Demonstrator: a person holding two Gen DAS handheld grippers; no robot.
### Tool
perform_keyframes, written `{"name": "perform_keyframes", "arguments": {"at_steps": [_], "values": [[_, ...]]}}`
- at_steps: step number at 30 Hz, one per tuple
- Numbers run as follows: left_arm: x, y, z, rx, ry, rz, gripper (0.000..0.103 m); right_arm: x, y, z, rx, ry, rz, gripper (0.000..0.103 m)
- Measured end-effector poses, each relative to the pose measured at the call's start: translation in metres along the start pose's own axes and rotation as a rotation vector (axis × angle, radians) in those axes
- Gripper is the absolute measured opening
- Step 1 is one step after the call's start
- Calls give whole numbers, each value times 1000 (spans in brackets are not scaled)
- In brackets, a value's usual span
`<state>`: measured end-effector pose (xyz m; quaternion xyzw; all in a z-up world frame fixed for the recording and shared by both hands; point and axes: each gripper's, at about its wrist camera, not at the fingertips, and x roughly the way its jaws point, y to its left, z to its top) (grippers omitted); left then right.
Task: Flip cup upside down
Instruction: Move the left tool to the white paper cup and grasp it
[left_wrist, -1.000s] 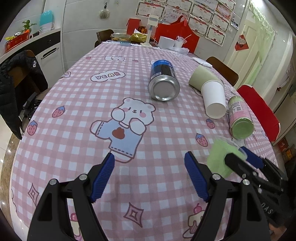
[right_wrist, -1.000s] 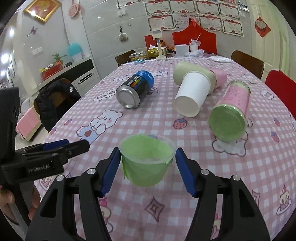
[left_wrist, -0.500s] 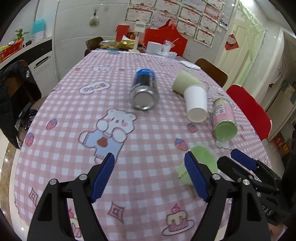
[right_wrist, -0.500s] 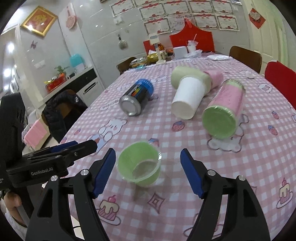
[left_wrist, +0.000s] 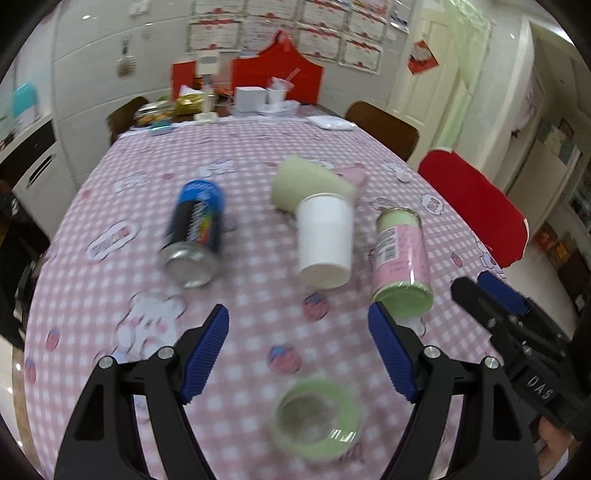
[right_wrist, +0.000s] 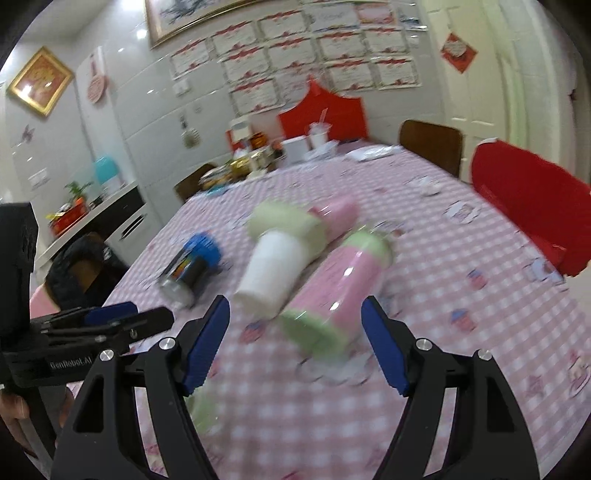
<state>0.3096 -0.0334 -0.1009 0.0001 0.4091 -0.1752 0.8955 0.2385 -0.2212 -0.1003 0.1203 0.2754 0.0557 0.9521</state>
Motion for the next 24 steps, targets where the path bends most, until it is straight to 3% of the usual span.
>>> {"name": "perform_keyframes", "arguments": {"at_steps": [9, 24], "values": [[66, -25, 42, 18, 112, -53, 77, 19, -48, 19, 68, -2, -29, 73], [130, -23, 48, -34, 243, -25, 76, 48, -76, 14, 128, 67, 1, 73]]}}
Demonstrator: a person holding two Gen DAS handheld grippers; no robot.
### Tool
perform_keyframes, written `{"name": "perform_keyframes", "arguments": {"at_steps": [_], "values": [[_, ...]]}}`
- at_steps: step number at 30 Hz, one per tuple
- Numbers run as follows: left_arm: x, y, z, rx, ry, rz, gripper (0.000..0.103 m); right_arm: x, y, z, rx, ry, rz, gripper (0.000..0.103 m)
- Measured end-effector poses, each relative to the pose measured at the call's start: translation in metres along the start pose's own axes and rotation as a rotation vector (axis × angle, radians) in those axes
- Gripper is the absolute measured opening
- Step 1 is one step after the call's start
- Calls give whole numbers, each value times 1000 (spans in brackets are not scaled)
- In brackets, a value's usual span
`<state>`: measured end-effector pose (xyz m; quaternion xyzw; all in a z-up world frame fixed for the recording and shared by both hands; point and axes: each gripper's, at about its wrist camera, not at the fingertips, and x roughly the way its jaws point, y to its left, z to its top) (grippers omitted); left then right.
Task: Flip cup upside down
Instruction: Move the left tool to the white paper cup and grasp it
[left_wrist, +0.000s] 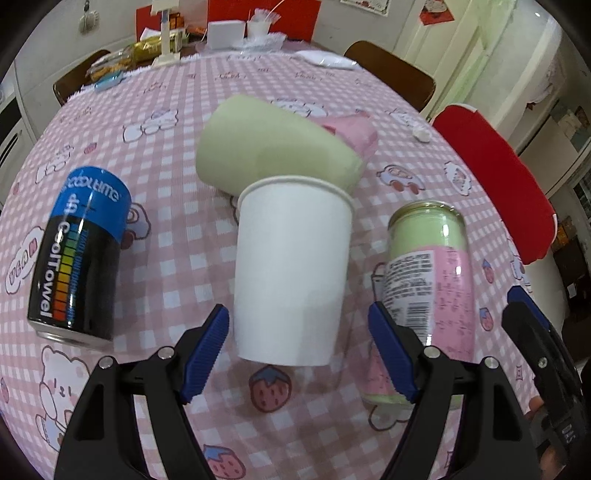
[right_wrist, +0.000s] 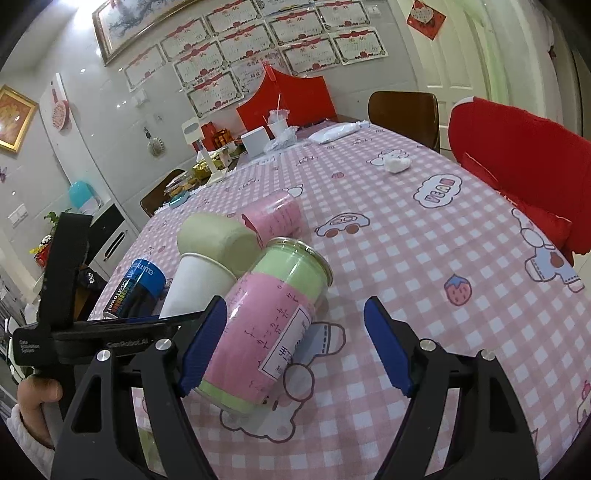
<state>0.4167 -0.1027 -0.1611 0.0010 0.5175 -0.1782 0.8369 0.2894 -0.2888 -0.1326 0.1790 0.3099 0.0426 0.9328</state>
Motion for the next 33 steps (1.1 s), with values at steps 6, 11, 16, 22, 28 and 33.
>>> {"name": "perform_keyframes", "arguments": {"at_steps": [6, 11, 16, 22, 28, 33], "values": [[-5, 2, -2, 7, -16, -20, 57, -2, -1, -2, 10, 12, 1, 74], [-26, 1, -9, 24, -59, -16, 57, -12, 9, -3, -4, 5, 5, 74], [-58, 6, -26, 26, -107, -25, 57, -24, 28, -5, -22, -8, 21, 74], [-99, 27, -54, 1, -152, -23, 57, -39, 65, -15, -69, -8, 48, 74], [-135, 58, -88, -37, -194, -6, 57, -51, 106, -30, -109, 6, 98, 74], [-153, 86, -118, -78, -204, 12, 57, -53, 138, -44, -146, 31, 128, 74]]}}
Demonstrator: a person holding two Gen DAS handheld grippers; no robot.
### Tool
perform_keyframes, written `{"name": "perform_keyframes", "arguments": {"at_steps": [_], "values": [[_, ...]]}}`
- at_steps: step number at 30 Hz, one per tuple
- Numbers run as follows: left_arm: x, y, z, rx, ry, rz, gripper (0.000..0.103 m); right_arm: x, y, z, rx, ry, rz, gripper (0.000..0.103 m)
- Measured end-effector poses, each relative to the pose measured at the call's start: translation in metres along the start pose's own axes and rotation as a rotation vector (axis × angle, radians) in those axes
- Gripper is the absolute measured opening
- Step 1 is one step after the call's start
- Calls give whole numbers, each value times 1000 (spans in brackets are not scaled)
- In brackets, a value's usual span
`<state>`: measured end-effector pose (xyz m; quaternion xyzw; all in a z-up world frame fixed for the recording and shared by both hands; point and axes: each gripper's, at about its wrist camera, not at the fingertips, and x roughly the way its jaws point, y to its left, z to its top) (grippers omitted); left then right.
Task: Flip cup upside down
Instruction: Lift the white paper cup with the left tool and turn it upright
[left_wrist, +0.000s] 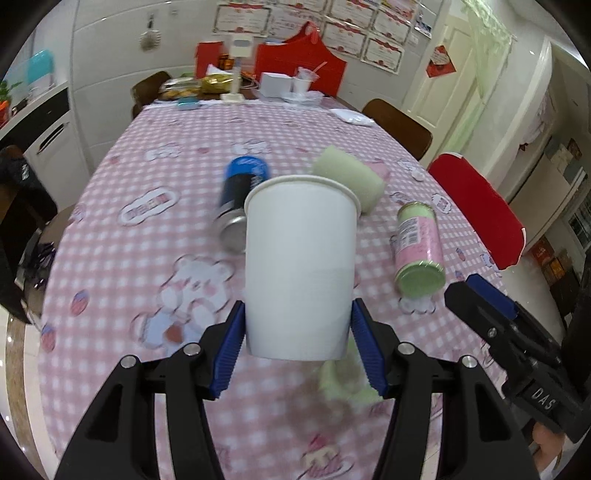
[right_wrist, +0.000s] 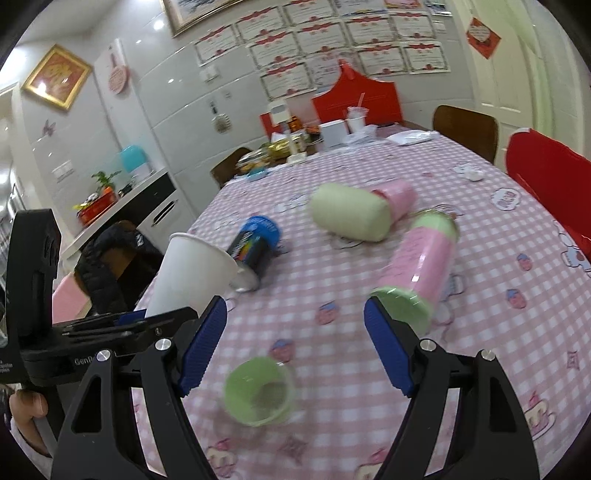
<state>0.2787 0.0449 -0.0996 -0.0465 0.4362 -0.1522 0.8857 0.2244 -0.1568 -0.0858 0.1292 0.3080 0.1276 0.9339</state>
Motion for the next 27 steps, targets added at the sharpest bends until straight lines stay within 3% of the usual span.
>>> {"name": "perform_keyframes", "arguments": {"at_steps": [14, 27], "values": [[4, 39, -55, -70, 84, -24, 57, 16, 38, -26, 0, 105, 35, 74], [22, 41, -66, -100, 135, -31, 58, 24, 43, -29, 17, 145, 30, 74]]}}
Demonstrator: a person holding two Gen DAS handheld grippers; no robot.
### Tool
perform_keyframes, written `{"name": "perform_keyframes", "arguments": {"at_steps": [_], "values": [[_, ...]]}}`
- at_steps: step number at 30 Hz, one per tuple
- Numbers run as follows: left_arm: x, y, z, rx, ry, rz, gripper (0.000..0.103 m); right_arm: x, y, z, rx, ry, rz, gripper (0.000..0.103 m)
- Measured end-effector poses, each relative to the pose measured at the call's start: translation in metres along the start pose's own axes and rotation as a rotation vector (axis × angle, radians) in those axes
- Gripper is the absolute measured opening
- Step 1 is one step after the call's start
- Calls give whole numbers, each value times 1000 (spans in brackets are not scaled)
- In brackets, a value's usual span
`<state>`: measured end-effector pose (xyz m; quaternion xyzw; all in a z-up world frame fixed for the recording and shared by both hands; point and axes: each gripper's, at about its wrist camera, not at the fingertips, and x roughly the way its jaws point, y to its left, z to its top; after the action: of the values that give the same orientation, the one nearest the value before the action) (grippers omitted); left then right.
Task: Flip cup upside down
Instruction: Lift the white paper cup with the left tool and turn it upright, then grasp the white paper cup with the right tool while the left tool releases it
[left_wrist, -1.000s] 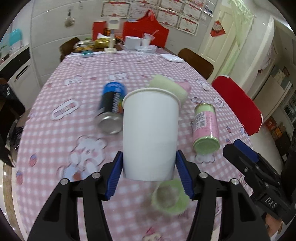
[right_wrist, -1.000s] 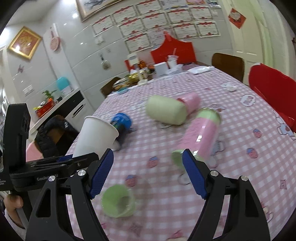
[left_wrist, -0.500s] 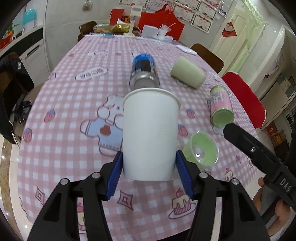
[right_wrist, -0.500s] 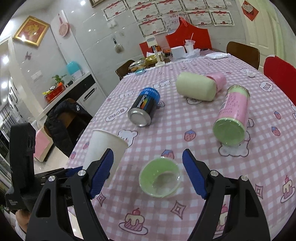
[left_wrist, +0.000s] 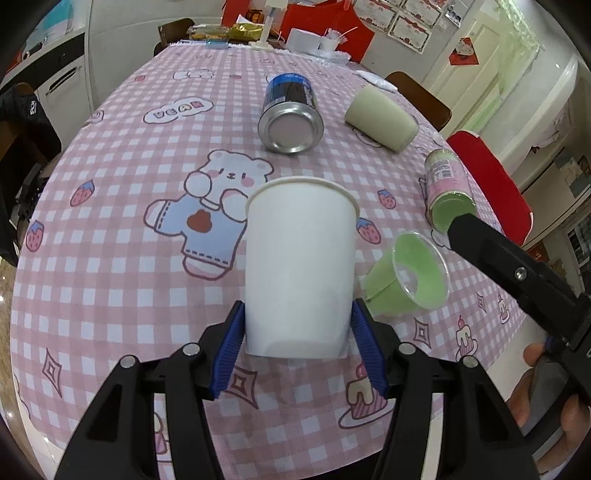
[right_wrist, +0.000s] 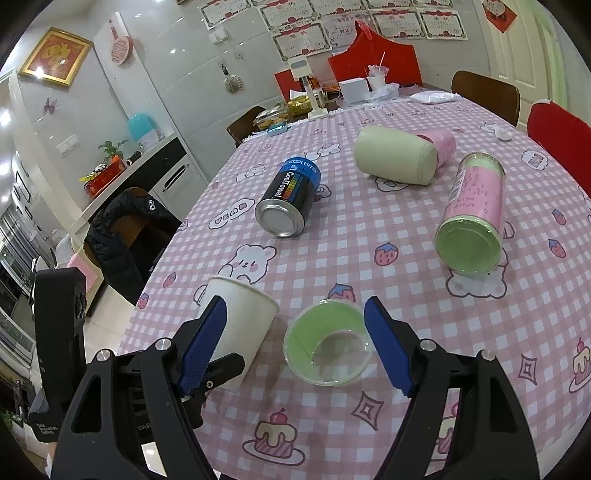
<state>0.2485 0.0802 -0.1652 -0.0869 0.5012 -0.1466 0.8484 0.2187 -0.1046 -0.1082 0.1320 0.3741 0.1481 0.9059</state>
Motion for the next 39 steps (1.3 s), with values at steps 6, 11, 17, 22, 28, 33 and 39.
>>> {"name": "perform_keyframes", "arguments": {"at_steps": [6, 11, 17, 22, 28, 33, 39], "values": [[-2, 3, -3, -8, 6, -3, 58, 6, 9, 4, 16, 31, 45, 74], [-4, 9, -5, -24, 3, -20, 59, 12, 23, 7, 26, 69, 89, 74], [-16, 15, -7, -26, -35, -40, 73, 21, 38, 9, 32, 108, 124, 74], [-35, 28, -7, -42, -72, -39, 73, 34, 46, 11, 63, 159, 173, 74], [-51, 57, -8, -85, -106, 2, 74, 53, 55, 11, 97, 212, 198, 74], [-50, 74, -9, -116, -100, 10, 74, 68, 53, 9, 119, 240, 168, 74], [-42, 78, -6, -119, -89, -5, 74, 81, 42, 8, 155, 266, 158, 74]]}}
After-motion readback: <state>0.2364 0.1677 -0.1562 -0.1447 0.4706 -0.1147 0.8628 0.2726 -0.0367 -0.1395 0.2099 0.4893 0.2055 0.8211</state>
